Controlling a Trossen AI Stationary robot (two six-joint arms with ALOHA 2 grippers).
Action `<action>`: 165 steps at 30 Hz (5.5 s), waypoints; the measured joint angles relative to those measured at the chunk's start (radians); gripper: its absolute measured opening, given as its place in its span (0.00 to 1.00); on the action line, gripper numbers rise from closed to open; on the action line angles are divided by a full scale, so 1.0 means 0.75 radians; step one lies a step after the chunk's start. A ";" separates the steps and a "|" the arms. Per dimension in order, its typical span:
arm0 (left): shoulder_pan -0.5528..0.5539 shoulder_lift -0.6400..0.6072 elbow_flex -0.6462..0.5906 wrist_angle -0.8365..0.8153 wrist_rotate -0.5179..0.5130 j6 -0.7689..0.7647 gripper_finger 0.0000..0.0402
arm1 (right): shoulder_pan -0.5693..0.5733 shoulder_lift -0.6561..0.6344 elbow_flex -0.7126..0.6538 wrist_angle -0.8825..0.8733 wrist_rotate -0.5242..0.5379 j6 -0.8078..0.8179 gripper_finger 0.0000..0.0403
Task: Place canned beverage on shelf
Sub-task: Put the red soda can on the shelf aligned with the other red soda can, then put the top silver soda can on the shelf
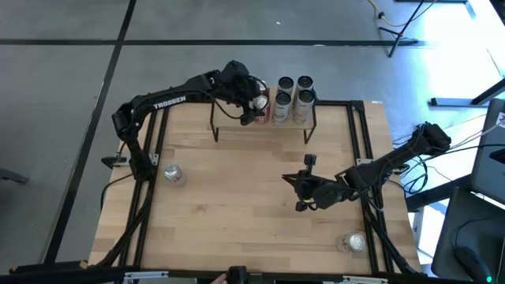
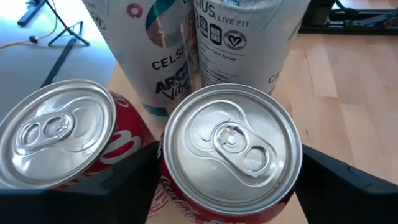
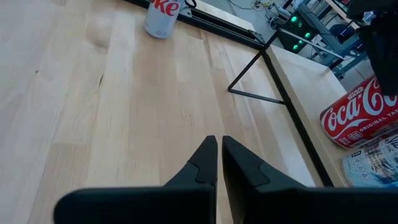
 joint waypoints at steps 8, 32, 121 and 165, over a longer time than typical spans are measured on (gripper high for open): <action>-0.010 -0.042 0.006 -0.017 -0.045 0.011 0.86 | 0.000 0.000 0.000 0.001 -0.001 -0.001 0.04; -0.432 -0.500 -0.217 -0.762 -0.256 -0.523 0.86 | 0.000 0.012 0.000 0.041 -0.072 -0.009 0.04; -0.904 -0.901 -1.104 -1.046 -0.395 -1.365 0.65 | 0.000 0.063 0.001 0.147 -0.141 0.050 0.04; -0.906 -0.005 -0.314 -0.806 -0.352 -0.721 0.77 | 0.000 0.062 0.001 0.187 -0.177 0.018 0.04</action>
